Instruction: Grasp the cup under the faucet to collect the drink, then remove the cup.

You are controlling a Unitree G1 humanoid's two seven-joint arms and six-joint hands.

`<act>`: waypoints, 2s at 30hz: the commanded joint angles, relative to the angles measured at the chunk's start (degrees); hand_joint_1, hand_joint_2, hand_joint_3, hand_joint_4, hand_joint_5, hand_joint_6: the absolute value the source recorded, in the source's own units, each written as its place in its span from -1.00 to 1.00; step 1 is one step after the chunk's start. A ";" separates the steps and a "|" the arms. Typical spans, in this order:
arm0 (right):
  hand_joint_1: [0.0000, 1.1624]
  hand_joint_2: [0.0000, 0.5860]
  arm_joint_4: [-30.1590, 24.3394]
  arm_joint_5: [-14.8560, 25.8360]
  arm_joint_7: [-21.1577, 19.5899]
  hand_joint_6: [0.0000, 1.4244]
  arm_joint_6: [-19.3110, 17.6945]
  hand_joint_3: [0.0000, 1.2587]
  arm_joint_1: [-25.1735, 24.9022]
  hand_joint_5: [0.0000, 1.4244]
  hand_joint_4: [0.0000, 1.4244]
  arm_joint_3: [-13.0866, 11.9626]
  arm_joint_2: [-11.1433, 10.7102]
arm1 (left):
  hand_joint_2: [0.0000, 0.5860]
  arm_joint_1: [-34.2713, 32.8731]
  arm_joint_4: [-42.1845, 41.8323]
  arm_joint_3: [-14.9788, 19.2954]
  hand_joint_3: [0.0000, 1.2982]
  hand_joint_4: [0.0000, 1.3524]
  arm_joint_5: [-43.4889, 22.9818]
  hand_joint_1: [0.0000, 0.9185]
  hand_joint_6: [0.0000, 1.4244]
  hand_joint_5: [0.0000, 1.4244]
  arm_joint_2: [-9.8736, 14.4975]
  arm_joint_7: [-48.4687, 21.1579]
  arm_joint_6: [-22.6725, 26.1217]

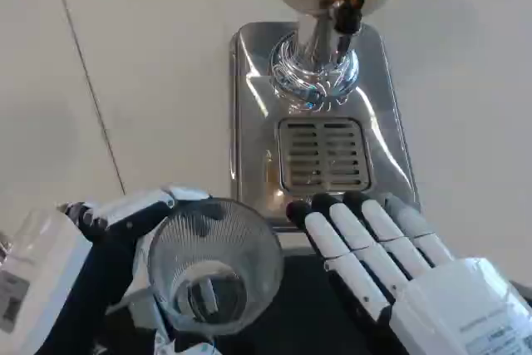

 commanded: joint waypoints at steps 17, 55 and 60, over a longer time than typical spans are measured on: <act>-0.26 0.79 -0.75 -1.73 -2.02 -1.00 2.83 -1.00 1.36 -1.00 -1.00 1.81 1.15 | -1.00 -0.35 -1.73 -0.10 0.76 0.59 0.70 0.37 1.00 0.98 -2.99 -0.86 1.33; -0.23 0.82 -0.75 2.74 -0.18 -1.00 5.46 -1.00 1.14 -1.00 -1.00 -5.56 -0.51 | -1.00 -44.99 37.09 -19.36 0.76 0.59 10.53 0.38 1.00 0.98 -11.63 10.09 19.67; -0.23 0.82 -0.75 2.89 0.96 -1.00 6.62 -1.00 -0.01 -1.00 -1.00 -5.35 -0.87 | -1.00 -50.38 43.50 -20.89 0.76 0.59 9.84 0.38 1.00 0.98 -12.40 11.40 20.00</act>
